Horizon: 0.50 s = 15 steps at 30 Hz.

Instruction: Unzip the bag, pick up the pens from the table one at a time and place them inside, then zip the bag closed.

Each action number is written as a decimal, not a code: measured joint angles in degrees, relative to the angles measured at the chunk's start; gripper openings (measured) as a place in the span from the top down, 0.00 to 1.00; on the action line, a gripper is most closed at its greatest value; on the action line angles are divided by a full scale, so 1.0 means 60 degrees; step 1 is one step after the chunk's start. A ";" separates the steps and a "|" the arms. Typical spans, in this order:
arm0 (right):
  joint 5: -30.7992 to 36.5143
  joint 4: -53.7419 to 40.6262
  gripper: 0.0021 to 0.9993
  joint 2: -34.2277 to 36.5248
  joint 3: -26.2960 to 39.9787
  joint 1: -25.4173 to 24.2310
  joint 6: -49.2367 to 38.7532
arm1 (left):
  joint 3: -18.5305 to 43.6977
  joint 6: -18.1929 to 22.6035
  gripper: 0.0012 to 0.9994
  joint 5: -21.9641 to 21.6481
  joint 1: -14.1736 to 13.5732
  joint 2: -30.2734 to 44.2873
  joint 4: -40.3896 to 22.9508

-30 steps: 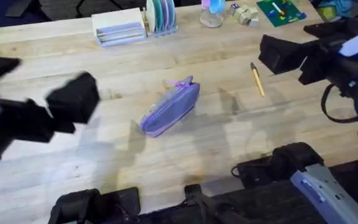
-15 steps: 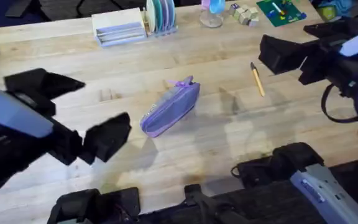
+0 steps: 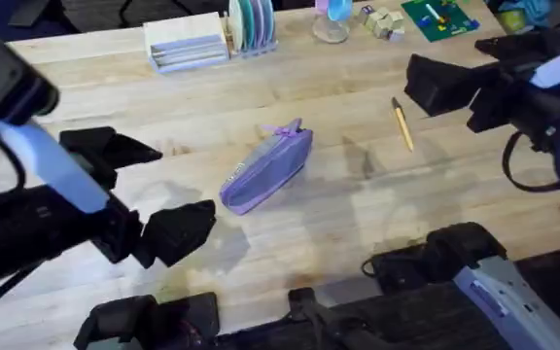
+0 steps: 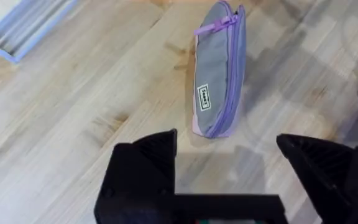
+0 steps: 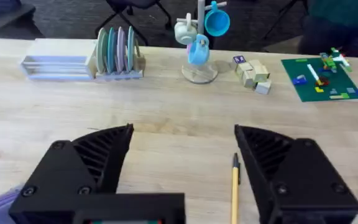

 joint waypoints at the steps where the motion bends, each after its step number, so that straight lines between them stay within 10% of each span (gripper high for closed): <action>1: 0.0000 0.0000 0.00 0.0000 0.0000 0.0000 0.0000 | 0.0000 0.0010 0.01 0.0004 -0.0070 0.0095 0.0000; 15: 0.0000 0.0000 0.00 -0.0004 0.0000 0.0000 0.0000 | 0.0000 0.0670 0.00 -0.0327 -0.2090 0.2144 -0.0093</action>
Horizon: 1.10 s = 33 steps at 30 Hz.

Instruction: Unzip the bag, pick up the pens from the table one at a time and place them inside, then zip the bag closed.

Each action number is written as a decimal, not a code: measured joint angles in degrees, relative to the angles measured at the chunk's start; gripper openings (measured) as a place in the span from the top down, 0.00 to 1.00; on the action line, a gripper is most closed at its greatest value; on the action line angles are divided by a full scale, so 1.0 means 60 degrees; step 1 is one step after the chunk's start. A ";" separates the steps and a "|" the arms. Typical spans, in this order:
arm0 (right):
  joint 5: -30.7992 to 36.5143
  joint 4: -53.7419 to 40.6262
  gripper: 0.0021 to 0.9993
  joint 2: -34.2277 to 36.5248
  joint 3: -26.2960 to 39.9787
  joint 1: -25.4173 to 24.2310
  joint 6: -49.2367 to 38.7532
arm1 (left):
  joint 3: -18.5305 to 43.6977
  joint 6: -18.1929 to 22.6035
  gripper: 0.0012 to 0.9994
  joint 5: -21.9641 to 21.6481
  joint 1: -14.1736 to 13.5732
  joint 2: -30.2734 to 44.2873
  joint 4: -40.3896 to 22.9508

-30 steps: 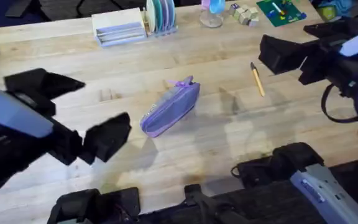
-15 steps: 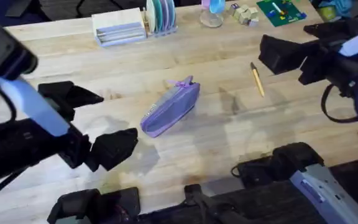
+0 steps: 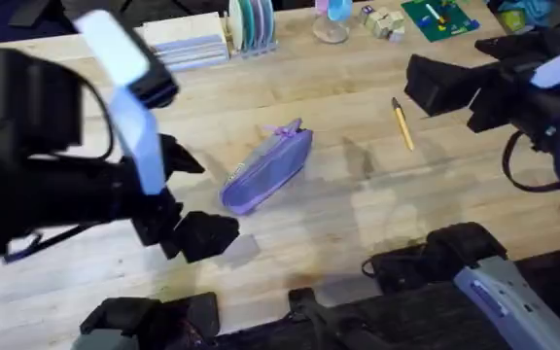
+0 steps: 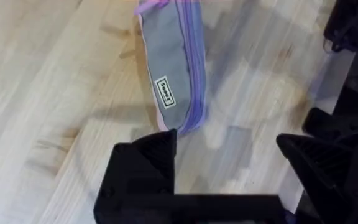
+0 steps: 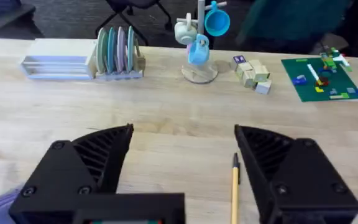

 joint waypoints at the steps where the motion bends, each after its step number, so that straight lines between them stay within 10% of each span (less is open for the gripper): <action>1: 0.0000 0.0000 0.00 0.0004 0.0000 0.0000 0.0004 | 0.0000 0.0000 0.00 -0.0031 -0.0091 0.0205 0.0048; 20: 0.0000 0.0000 0.00 0.0000 0.0000 0.0000 0.0000 | 0.0000 0.0004 0.00 -0.0368 -0.0317 0.3842 0.1827; 33: 0.0000 0.0000 0.00 0.0004 0.0000 0.0000 0.0000 | 0.0000 0.0004 0.00 -0.0172 -0.0317 0.4190 0.2038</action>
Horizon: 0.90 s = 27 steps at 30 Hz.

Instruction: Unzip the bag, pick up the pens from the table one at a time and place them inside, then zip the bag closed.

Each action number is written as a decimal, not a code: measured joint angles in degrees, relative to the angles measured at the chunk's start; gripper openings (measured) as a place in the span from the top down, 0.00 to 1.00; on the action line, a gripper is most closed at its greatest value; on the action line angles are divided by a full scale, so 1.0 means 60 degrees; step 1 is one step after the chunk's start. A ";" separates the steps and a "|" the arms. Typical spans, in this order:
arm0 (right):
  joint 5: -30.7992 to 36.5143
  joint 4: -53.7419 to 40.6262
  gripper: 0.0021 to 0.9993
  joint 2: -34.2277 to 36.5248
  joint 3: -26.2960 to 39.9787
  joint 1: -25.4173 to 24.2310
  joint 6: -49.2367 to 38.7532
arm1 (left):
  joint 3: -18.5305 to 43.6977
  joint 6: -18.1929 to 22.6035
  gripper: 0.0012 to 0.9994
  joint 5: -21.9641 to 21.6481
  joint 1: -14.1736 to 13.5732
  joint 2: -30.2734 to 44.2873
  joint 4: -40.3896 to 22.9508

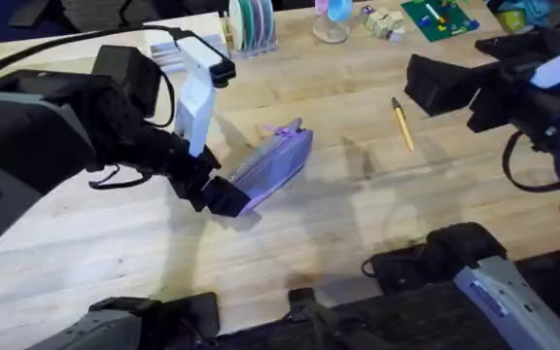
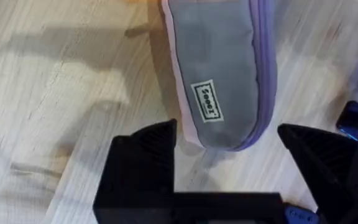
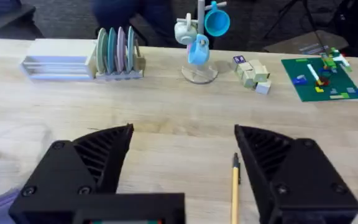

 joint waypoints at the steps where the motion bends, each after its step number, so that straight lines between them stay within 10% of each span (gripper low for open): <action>1: 0.0000 0.0000 0.00 0.0000 0.0000 0.0000 0.0002 | 0.0000 0.0003 0.00 0.0000 0.0000 0.0000 0.0000; 27: 0.0000 0.0000 0.00 0.0000 0.0000 0.0000 0.0000 | -0.0016 -0.0001 0.02 0.0754 0.0000 0.0002 0.0469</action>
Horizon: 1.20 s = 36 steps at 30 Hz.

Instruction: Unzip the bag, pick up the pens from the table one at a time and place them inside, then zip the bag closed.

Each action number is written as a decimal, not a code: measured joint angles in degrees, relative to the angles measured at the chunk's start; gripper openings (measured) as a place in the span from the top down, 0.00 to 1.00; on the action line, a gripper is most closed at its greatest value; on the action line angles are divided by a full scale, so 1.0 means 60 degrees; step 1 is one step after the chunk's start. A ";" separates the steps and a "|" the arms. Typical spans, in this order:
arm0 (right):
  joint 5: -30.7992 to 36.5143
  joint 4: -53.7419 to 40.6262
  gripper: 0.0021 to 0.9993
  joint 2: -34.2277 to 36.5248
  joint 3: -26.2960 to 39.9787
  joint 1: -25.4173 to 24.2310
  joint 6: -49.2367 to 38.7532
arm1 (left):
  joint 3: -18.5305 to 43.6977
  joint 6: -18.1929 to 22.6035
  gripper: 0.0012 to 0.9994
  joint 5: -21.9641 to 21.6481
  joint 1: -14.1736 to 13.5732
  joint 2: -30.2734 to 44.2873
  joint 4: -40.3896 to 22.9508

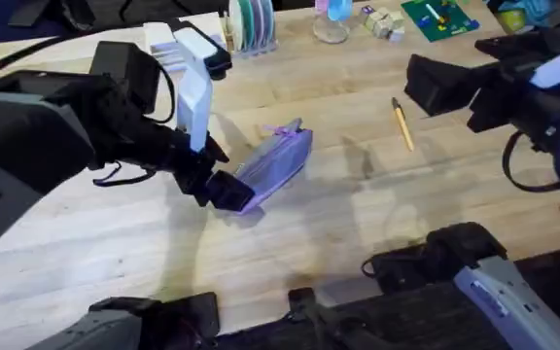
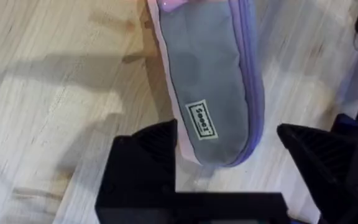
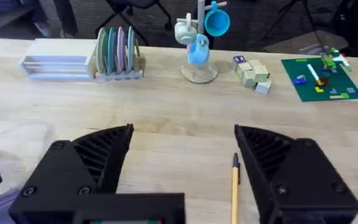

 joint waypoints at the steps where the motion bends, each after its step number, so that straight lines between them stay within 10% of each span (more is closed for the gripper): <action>1: 0.0000 0.0000 0.00 0.0000 0.0000 0.0000 0.0000 | -0.0006 0.0004 0.04 0.0000 0.0000 -0.0002 -0.0002; 15: 0.0000 0.0000 0.00 -0.0004 0.0000 0.0000 0.0000 | -0.0563 -0.0004 0.17 0.0007 0.0000 0.0001 0.0245; 21: 0.0004 0.0003 0.00 -0.0004 0.0000 0.0000 0.0000 | -0.0571 0.0025 0.94 0.0001 0.0000 0.0001 0.0358; 36: -0.1348 0.0568 0.00 0.0511 0.0018 -0.0002 0.0359 | -0.0574 0.0033 0.96 0.0000 0.0000 0.0001 0.0362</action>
